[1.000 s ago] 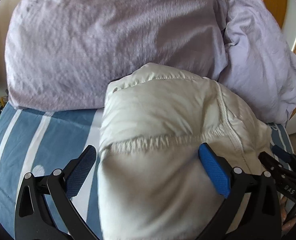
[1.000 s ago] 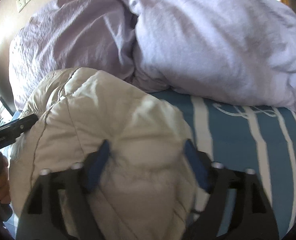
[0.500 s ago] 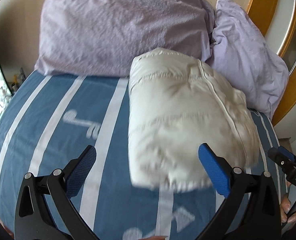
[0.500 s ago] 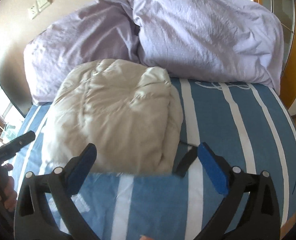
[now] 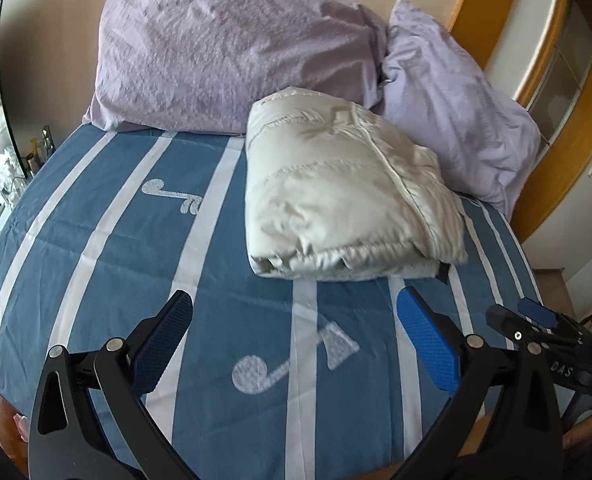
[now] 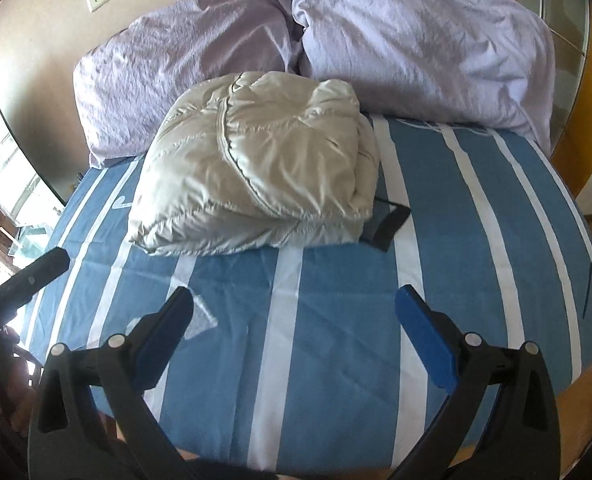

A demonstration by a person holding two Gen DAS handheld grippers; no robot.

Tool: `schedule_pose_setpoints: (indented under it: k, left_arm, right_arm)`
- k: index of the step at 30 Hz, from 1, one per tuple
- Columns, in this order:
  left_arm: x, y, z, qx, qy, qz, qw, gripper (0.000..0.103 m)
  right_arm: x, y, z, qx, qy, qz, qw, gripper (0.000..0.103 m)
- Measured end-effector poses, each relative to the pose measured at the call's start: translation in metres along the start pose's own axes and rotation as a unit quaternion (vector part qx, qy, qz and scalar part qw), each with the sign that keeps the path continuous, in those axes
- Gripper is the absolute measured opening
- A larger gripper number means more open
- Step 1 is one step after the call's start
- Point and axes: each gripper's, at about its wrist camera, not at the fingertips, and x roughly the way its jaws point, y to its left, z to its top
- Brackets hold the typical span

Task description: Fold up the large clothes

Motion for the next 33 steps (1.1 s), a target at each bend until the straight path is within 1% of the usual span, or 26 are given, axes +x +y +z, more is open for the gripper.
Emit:
schedule_pose_setpoints:
  k: [3,10,15,23,33]
  left_arm:
    - [-0.003,-0.005,-0.006,0.008,0.003,-0.003,1.0000,0.102]
    - [-0.004,-0.010,-0.014,0.008,0.008,-0.011,0.9999,0.102]
    - [-0.004,-0.010,-0.016,0.004,0.007,-0.014,0.9999,0.102]
    - [-0.003,-0.015,-0.013,0.007,0.006,-0.016,0.9998,0.102]
    - [-0.003,-0.017,-0.013,0.006,0.004,-0.021,0.9997,0.102]
  right_arm:
    - [-0.007,0.000,-0.006,0.006,-0.006,0.000,1.000,0.101]
    - [-0.016,0.003,-0.010,0.003,-0.017,0.006,1.000,0.101]
    - [-0.015,0.003,-0.011,0.002,-0.012,0.009,1.000,0.101]
    - [-0.018,0.001,-0.011,0.007,-0.018,0.008,1.000,0.101]
    - [-0.020,-0.002,-0.013,0.009,-0.022,0.019,1.000,0.101]
